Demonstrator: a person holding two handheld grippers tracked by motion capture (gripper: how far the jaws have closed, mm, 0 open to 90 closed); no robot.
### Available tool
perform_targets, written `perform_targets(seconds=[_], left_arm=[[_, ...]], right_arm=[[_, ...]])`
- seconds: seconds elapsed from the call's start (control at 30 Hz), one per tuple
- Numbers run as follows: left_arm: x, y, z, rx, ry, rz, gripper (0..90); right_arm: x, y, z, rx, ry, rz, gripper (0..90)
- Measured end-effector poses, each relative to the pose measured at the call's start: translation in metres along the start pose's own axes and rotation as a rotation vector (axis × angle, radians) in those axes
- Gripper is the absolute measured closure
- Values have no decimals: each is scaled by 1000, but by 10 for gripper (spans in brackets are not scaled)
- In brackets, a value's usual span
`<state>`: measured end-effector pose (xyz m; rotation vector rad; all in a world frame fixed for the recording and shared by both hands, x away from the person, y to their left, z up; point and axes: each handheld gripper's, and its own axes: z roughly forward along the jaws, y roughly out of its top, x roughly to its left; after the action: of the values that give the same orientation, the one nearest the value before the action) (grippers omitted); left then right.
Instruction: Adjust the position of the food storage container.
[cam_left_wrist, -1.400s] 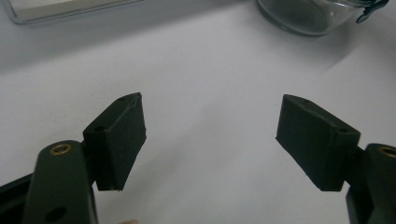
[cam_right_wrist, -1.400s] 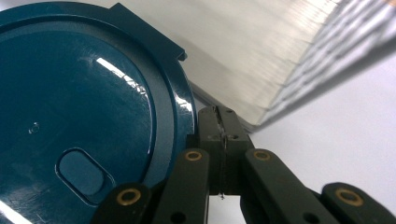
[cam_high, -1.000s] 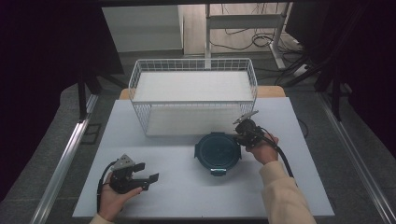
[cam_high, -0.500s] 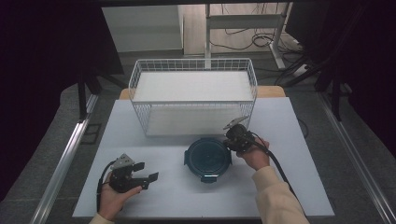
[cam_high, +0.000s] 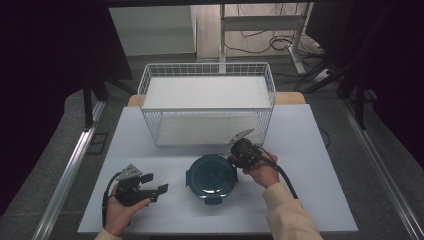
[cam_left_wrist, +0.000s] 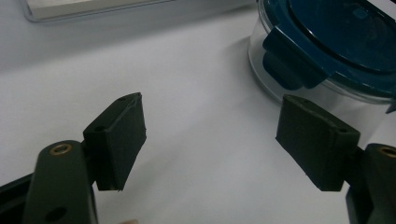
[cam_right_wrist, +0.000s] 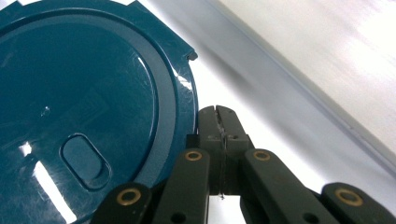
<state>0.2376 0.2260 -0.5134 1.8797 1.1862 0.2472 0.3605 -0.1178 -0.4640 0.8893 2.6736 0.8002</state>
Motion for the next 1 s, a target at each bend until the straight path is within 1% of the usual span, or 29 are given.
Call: perform_targets(seconds=[0.2, 0.3, 0.33, 0.4, 0.43, 0.47, 0.57, 0.6, 0.67, 0.7, 0.73, 0.77, 0.8, 0.87, 0.9, 0.93, 0.97, 1.0], left_arm=[[-2, 1, -1, -22, 7, 4, 238], [-2, 0, -2, -24, 8, 3, 237], [-1, 0, -3, -25, 10, 2, 237], [-1, 0, -4, -26, 11, 0, 236], [0, 0, -5, -31, 11, -4, 236], [0, 0, -5, -31, 10, -5, 236], [1, 0, -5, -26, 6, -13, 235], [0, 0, -4, -25, 4, -9, 234], [-1, 0, -4, -24, 0, -8, 233], [-2, 0, -4, -26, 0, -8, 233], [-3, 0, -5, -31, 1, -9, 234], [-4, 0, -5, -40, 1, -12, 235], [-5, 0, -5, -48, 1, -13, 238], [-6, 1, -6, -55, -4, -13, 239], [-6, 0, -6, -54, -5, -14, 239], [-6, 0, -6, -52, -5, -17, 238], [-6, 0, -5, -51, -4, -21, 238], [-5, 0, -5, -50, -3, -23, 237]], right_arm=[[3, -3, -2, 1, 5, 4, 900], [3, -5, -4, 1, 12, 4, 900], [3, -6, -6, -21, 11, 18, 900], [4, -6, -12, -48, -41, 33, 900], [4, -7, -16, -61, -52, 39, 900], [4, -9, -23, -92, -43, 63, 900], [6, -19, -42, -163, -21, 83, 899], [6, -24, -48, -186, -12, 85, 899], [9, -35, -59, -222, 10, 107, 898], [10, -44, -64, -253, 23, 119, 891], [10, -49, -67, -271, 28, 131, 861], [11, -55, -71, -295, 32, 157, 809], [11, -62, -73, -319, 30, 179, 718], [11, -75, -78, -353, 8, 209, 543], [11, -79, -79, -366, 2, 221, 476], [11, -86, -80, -379, 1, 239, 387], [11, -88, -80, -374, 3, 246, 340], [11, -93, -81, -374, -3, 256, 312]])
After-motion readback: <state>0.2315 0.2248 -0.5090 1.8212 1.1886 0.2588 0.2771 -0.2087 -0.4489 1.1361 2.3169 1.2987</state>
